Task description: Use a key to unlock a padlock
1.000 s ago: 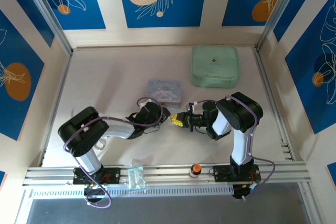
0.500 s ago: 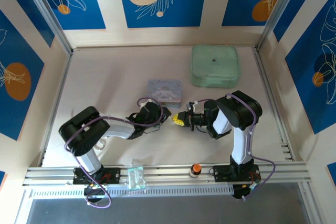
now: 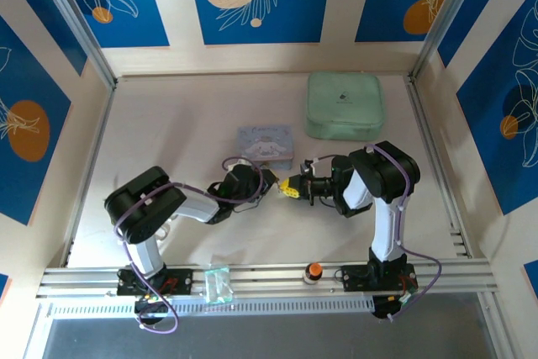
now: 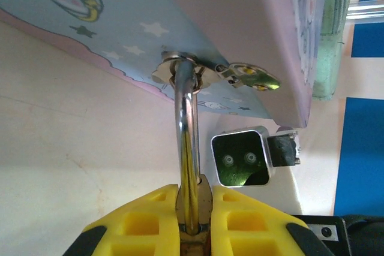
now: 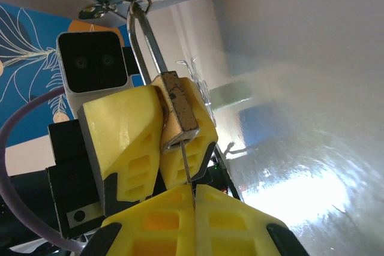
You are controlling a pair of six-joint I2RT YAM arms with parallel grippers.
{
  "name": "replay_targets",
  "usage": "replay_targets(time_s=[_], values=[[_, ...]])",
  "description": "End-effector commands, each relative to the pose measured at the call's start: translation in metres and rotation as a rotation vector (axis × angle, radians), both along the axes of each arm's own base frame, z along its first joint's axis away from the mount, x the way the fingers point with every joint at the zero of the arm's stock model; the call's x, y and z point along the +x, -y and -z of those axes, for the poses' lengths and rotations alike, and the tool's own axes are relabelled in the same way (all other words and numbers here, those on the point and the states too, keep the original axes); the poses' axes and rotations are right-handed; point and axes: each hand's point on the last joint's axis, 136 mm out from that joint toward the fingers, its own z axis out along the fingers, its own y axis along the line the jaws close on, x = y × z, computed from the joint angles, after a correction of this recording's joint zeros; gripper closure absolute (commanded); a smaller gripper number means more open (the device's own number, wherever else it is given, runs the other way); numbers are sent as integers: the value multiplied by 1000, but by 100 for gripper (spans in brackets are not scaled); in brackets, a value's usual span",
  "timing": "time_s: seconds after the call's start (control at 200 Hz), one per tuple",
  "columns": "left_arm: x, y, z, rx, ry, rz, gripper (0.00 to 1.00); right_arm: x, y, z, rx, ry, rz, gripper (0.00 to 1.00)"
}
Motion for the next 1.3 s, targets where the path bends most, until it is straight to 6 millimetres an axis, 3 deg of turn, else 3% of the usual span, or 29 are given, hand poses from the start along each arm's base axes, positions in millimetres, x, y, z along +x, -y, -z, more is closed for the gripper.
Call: replay_targets(time_s=[0.0, 0.295, 0.755, 0.935, 1.291], values=[[-20, 26, -24, -123, 23, 129, 100, 13, 5, 1, -4, 32, 47, 100], [-19, 31, -26, -131, 21, 142, 100, 19, 15, 6, -9, 32, 69, 100], [-15, 24, -21, -96, 3, 99, 100, 12, -7, 8, -30, 36, 66, 100], [-14, 29, -30, -142, 7, 104, 100, 13, -1, 24, -59, 4, 96, 100], [-17, 27, -28, -146, 0, 103, 100, 19, 12, 27, -62, 0, 125, 100]])
